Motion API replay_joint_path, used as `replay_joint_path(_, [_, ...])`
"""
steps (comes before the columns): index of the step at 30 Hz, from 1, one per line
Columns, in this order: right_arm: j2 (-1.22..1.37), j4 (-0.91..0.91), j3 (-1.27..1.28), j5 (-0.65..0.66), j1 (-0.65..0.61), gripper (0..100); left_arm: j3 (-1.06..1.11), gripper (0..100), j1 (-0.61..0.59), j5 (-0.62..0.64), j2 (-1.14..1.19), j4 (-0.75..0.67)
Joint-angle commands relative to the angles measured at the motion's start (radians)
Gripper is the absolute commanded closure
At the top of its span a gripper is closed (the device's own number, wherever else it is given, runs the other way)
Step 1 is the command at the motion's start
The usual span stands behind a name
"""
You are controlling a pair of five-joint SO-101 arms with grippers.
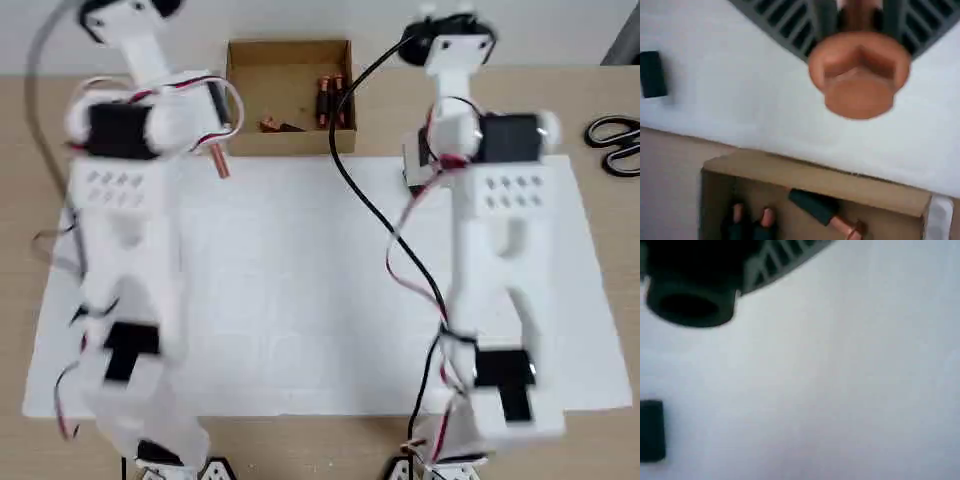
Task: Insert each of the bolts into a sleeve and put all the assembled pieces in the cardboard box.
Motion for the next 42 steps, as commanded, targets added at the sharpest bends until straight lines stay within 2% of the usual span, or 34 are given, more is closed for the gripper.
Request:
replay_joint_path(1, [-0.229, -0.007, -0.005, 0.014, -0.019, 99.2, 0.165, 99, 0.049, -0.014, -0.265, 0.018])
replay_joint_path(7, [-0.463, -0.004, 0.038, 0.014, -0.019, 99.5, 0.559, 99, 0.127, -0.014, -0.517, -0.018])
replay_joint_path(16, [-0.848, -0.041, 0.545, 0.012, -0.016, 99.5, 0.852, 99, 0.123, -0.011, -0.669, -0.190])
replay_joint_path(20, [-0.960, -0.193, 0.795, 0.009, -0.018, 99.5, 0.855, 99, 0.129, -0.008, -0.680, -0.287])
replay_joint_path(25, [-1.021, -0.493, 1.128, 0.003, -0.021, 99.5, 0.917, 99, 0.184, 0.011, -0.674, -0.482])
replay_joint_path(29, [-1.061, -0.659, 1.373, 0.003, -0.110, 99.5, 1.003, 99, 0.262, 0.084, -0.674, -0.644])
replay_joint_path(34, [-1.173, -0.753, 1.573, 0.003, -0.268, 99.5, 1.109, 99, 0.288, 0.121, -0.678, -0.845])
replay_joint_path(38, [-1.303, -0.750, 1.616, 0.003, -0.377, 99.5, 1.167, 99, 0.299, 0.121, -0.680, -0.893])
replay_joint_path(42, [-1.382, -0.746, 1.645, 0.006, -0.380, 99.5, 1.196, 99, 0.311, 0.121, -0.680, -0.891])
